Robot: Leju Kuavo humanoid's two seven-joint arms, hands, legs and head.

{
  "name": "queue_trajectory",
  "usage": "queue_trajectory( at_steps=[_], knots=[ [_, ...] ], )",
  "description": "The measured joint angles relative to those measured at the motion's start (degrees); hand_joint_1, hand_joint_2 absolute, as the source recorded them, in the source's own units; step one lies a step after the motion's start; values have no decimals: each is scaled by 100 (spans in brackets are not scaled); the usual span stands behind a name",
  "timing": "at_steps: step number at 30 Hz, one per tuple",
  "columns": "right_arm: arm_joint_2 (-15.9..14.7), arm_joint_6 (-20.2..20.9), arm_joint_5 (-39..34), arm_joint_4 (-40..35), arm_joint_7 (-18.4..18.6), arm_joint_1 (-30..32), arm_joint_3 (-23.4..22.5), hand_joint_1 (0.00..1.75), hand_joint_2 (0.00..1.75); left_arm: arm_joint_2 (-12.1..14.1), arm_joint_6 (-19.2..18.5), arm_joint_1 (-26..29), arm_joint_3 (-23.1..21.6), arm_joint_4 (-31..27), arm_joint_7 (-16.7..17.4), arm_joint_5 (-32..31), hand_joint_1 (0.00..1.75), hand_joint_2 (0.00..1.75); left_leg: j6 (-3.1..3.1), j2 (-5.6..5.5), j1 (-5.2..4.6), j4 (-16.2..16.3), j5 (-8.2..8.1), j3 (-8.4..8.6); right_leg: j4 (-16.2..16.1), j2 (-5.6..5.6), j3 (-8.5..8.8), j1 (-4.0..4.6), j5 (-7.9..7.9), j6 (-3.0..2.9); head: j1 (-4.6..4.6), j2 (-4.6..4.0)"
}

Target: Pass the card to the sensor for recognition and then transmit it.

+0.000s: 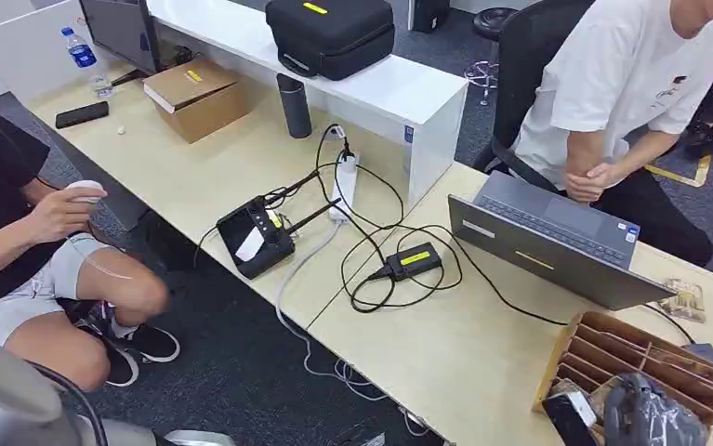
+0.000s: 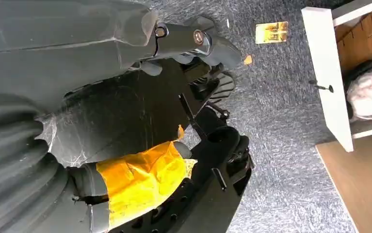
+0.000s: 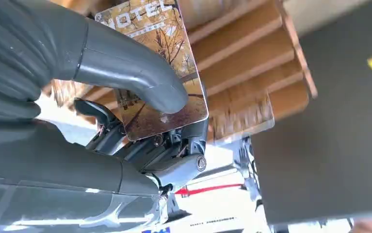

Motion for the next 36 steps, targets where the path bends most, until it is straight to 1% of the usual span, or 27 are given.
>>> queue_trajectory(
  at_steps=[9, 14, 19, 23, 29, 32, 36],
  knots=[
    [-273, 212, -11, -726, 61, -174, -123, 175, 175, 0, 7, 5, 0, 0, 2, 33, 0, 175, 0, 0, 0, 1, 0, 0, 0, 0, 0, 0, 0, 0, -2, 0],
    [-367, 293, -2, -952, 81, -222, -151, 175, 175, 0, 18, 5, 0, 0, 2, 50, 0, 175, 0, 0, 0, 1, 0, 0, 0, 0, 0, 0, 0, 0, -2, 0],
    [-437, 416, -2, -1111, 116, -406, -168, 175, 175, 2, 20, 4, 2, 0, 2, 74, 0, 175, 0, 0, 0, 1, 1, 0, 1, 0, 0, 0, 1, 0, -2, 0],
    [-505, 579, 44, -1139, 229, -797, -168, 175, 175, 2, 20, 0, 0, 0, 0, 74, 0, 175, -5, 1, 0, 1, 7, 0, 3, 4, -2, 0, 9, 1, 0, 0],
    [-512, 774, 199, -1006, 418, -1493, -147, 175, 175, 0, 0, -14, 2, 0, 0, 13, 0, 175, -8, 1, 0, 1, 13, -2, 4, 4, -4, 0, 16, -3, -2, 0],
    [-498, 875, 315, -750, 540, -1912, -118, 175, 175, -4, -17, -33, 0, 0, 2, -35, 0, 175, -12, 0, 0, 1, 17, -3, 7, 5, -4, 0, 19, -4, -2, 0],
    [-389, 947, 391, -214, 621, -2505, -68, 175, 175, -9, -44, -63, -7, 0, 24, -138, 0, 175, -8, 0, 0, 1, 22, -3, 10, 4, -6, 0, 23, -6, 0, 0]
  ],
)
